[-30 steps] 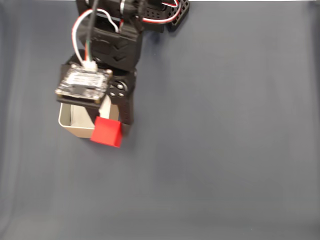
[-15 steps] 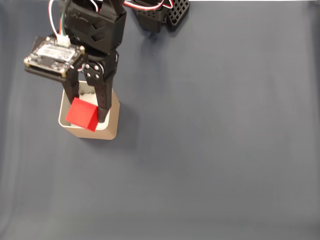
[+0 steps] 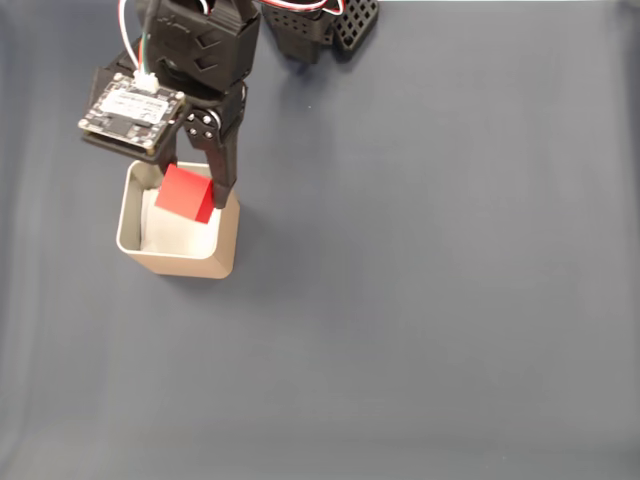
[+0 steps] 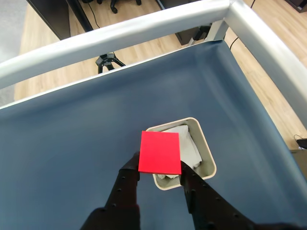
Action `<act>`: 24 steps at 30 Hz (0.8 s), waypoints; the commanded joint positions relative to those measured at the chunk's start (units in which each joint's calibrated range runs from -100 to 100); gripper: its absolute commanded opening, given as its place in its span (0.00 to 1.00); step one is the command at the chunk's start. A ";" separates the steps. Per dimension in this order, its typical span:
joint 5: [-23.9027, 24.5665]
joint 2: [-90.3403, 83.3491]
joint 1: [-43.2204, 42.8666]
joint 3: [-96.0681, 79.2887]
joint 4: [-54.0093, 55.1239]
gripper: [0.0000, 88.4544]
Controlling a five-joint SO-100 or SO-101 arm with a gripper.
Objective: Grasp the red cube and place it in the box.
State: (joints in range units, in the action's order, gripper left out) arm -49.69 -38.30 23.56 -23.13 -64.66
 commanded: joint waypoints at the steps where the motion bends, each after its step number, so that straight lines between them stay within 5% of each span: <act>1: -0.34 -3.81 0.75 -1.11 1.51 0.09; 24: -0.05 -1.99 3.66 -5.03 8.57 0.09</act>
State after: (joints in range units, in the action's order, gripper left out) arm -49.99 -40.44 26.72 -29.51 -57.43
